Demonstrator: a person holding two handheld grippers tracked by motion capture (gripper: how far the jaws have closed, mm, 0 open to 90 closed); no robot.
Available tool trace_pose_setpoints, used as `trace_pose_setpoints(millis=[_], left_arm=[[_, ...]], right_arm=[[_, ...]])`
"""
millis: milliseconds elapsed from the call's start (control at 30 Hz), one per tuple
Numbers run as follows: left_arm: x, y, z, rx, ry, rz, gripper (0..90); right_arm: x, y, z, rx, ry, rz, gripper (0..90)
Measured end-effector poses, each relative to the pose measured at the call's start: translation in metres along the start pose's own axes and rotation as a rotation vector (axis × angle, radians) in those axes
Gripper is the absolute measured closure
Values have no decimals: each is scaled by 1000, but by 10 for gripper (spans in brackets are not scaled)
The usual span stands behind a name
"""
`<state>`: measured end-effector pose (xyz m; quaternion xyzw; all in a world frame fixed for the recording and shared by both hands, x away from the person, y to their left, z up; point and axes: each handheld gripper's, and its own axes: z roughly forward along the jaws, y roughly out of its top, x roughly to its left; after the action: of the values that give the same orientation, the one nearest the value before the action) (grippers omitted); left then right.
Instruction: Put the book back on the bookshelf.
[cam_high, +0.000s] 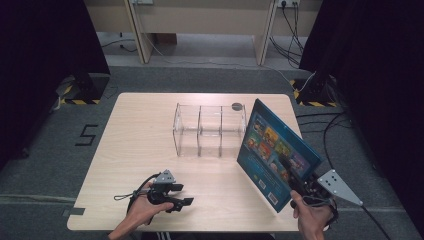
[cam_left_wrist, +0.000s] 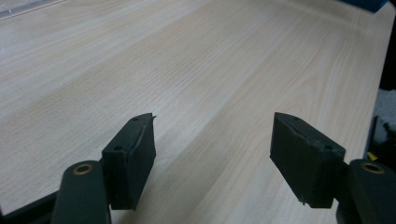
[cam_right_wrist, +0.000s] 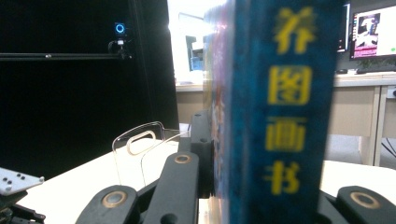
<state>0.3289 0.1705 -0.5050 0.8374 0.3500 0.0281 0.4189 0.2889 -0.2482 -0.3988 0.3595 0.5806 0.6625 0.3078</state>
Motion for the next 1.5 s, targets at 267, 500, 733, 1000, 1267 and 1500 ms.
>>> trace_pose_setpoints(millis=[267, 500, 733, 1000, 1267, 1500], left_arm=[[4, -2, 3, 27, 68, 66, 266], [4, -5, 8, 52, 120, 117, 177], [1, -8, 12, 40, 141, 181, 142], [1, -11, 15, 10, 132, 188, 102], [0, -12, 16, 9, 128, 197, 62], [0, -12, 16, 10, 124, 198, 55]], right_arm=[[3, 4, 16, -1, 9, 2, 831], [5, 7, 28, -7, 14, -4, 831], [5, 11, 39, -15, 7, 1, 831], [4, 13, 56, -14, -10, 17, 831], [8, 13, 80, -7, -34, -5, 831], [10, 13, 100, -23, -58, 14, 831]])
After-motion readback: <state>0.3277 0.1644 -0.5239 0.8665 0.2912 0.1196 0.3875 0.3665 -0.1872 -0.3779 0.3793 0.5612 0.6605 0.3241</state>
